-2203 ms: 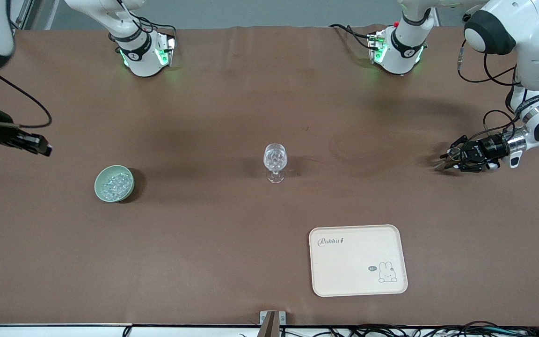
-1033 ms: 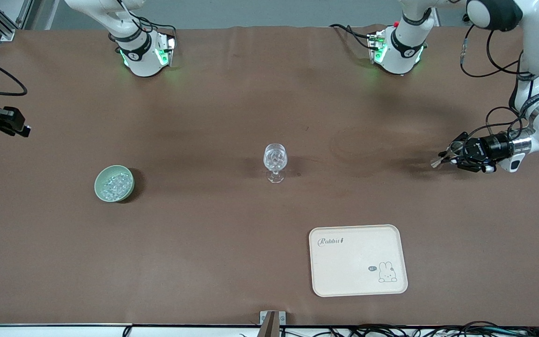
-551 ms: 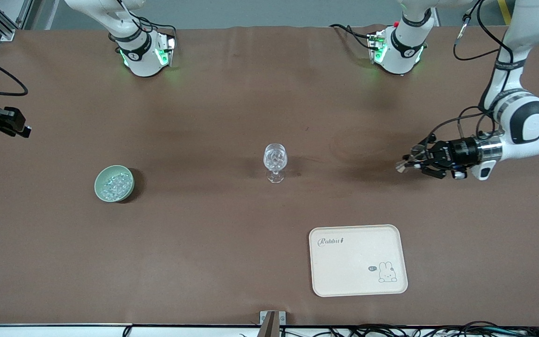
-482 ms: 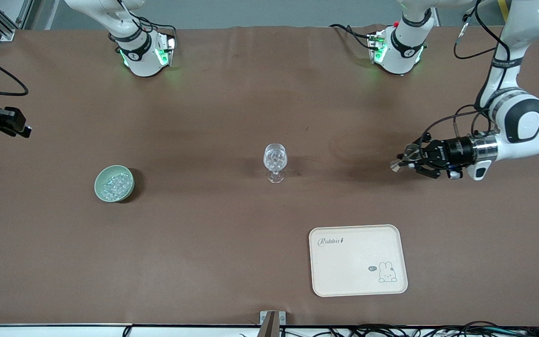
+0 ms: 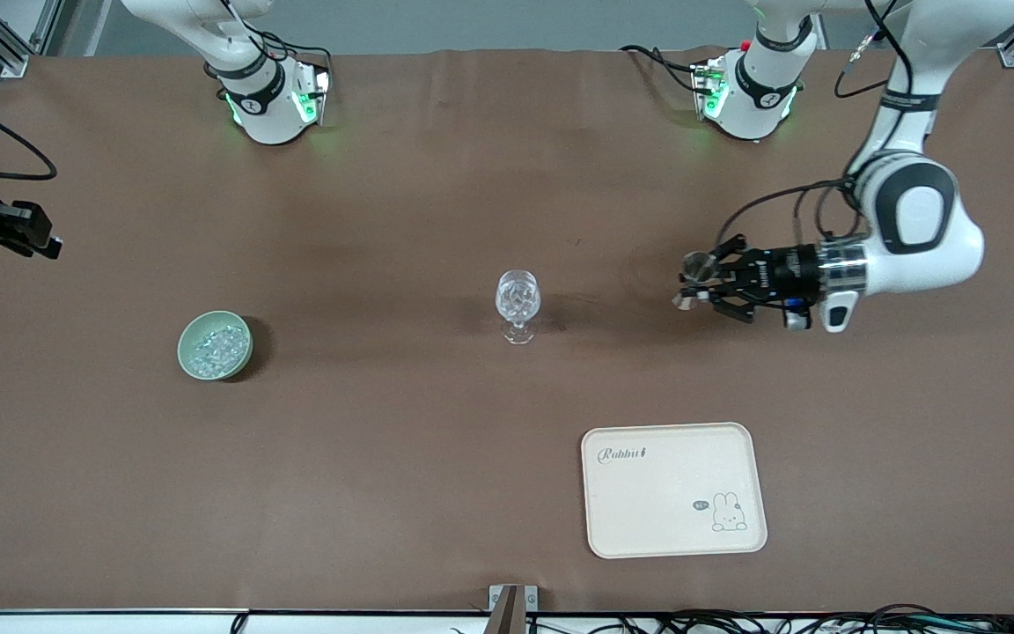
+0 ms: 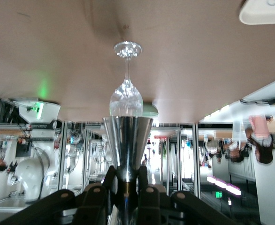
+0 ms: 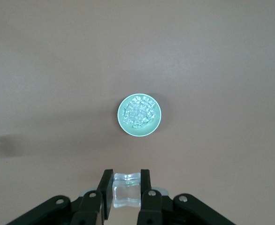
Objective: Pour wine and add ice with both arms
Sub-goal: 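Carry the silver jigger with the left gripper toward the wine glass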
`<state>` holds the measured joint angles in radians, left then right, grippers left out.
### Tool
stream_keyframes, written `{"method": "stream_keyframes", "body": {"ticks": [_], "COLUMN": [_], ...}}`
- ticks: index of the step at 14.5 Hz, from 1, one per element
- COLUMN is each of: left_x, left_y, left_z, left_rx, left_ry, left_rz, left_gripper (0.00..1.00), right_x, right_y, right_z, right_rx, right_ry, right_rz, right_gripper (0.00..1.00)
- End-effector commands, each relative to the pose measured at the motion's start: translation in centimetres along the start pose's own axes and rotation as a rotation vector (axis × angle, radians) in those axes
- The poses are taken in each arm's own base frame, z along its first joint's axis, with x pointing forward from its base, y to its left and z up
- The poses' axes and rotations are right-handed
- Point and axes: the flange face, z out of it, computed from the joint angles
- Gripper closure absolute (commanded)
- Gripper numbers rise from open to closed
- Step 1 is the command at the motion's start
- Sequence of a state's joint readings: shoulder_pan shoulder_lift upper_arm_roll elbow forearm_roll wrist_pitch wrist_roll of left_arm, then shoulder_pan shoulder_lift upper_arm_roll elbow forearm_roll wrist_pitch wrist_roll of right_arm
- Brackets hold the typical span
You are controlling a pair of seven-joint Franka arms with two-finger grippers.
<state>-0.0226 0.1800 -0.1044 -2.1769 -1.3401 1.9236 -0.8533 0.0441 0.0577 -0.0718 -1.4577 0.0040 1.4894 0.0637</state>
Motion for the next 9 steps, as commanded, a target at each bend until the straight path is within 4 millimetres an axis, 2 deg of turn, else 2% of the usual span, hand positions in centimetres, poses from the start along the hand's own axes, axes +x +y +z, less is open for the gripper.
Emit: {"method": "stream_keyframes", "body": {"ticks": [1, 4, 8, 9], "left_x": [-3.3, -5.9, -7.5, -7.4], "left_y": [-1.3, -1.3, -0.7, -0.6], "left_z": [4.3, 8.0, 11.7, 12.6], "left_rx": [-0.008, -0.040, 0.004, -0.012], "left_ry": [0.088, 0.141, 0.198, 0.217], "left_rz": [-0.003, 0.003, 0.090, 0.078], "left_gripper": [0.96, 0.97, 0.97, 0.97], "right_x": [-0.3, -0.3, -0.3, -0.3], "right_y": [0.1, 0.3, 0.5, 0.5], "right_z": [-0.1, -0.1, 0.0, 0.0], "right_rx": [0.001, 0.002, 0.001, 0.001], "right_ry": [-0.002, 0.001, -0.005, -0.006], "right_rz": [-0.012, -0.009, -0.006, -0.004], "right_gripper": [1.00, 1.00, 1.00, 1.00]}}
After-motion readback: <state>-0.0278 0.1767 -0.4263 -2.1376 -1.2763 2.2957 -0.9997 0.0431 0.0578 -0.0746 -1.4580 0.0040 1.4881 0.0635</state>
